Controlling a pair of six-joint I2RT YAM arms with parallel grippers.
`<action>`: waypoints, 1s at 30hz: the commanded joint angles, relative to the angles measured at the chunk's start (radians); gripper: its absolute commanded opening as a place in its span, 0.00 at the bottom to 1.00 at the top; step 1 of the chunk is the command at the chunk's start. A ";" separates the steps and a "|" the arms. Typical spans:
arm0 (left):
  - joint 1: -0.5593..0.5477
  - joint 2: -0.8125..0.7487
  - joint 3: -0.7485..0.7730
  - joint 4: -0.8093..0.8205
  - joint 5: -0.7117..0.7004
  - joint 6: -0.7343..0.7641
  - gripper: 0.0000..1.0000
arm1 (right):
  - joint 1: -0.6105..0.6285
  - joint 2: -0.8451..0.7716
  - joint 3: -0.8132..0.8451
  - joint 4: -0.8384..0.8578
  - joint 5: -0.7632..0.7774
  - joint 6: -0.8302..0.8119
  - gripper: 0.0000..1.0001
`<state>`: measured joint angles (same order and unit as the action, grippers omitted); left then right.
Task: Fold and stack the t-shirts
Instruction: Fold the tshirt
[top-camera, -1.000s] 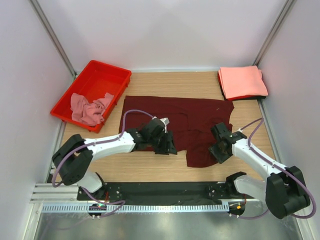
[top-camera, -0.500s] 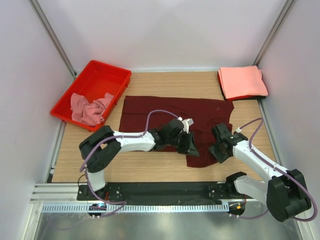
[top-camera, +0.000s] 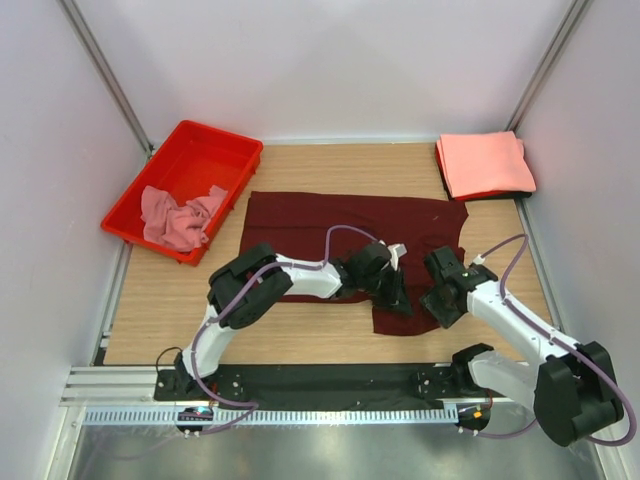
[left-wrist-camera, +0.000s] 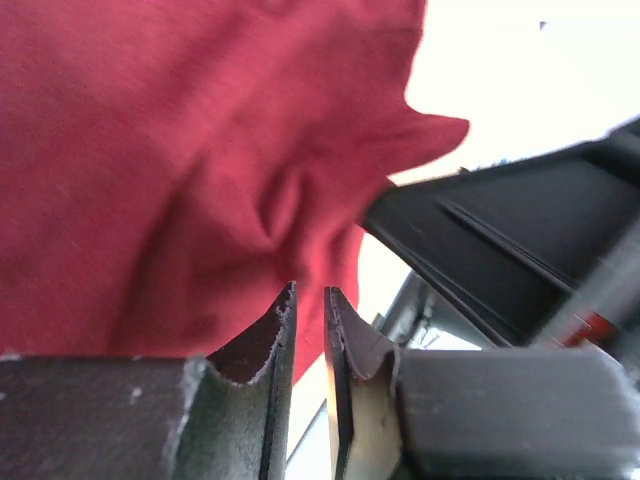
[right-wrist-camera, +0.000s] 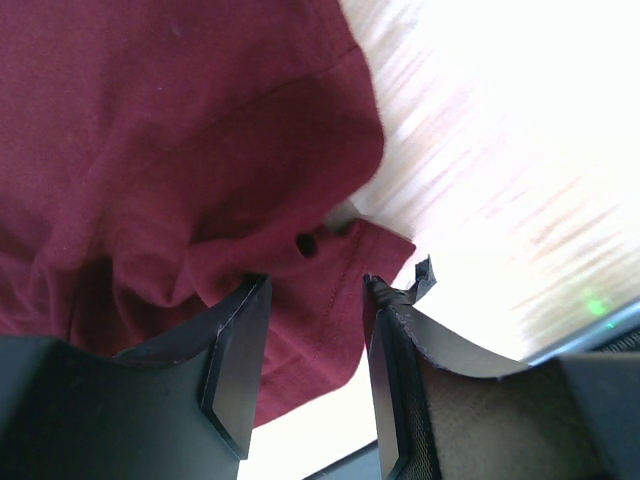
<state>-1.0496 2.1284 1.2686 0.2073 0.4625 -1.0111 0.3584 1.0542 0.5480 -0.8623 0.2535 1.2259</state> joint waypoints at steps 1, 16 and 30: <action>-0.004 0.030 0.060 -0.040 -0.024 0.008 0.18 | 0.004 -0.039 0.043 -0.078 0.044 0.033 0.49; 0.048 0.064 0.103 -0.135 -0.107 -0.072 0.18 | 0.008 -0.079 -0.037 -0.089 0.018 0.084 0.43; 0.082 0.059 0.104 -0.152 -0.107 -0.084 0.18 | 0.013 -0.140 -0.109 0.015 0.130 0.147 0.44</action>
<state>-0.9745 2.1796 1.3560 0.0887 0.3748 -1.0966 0.3656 0.9459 0.4492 -0.9012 0.3042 1.3277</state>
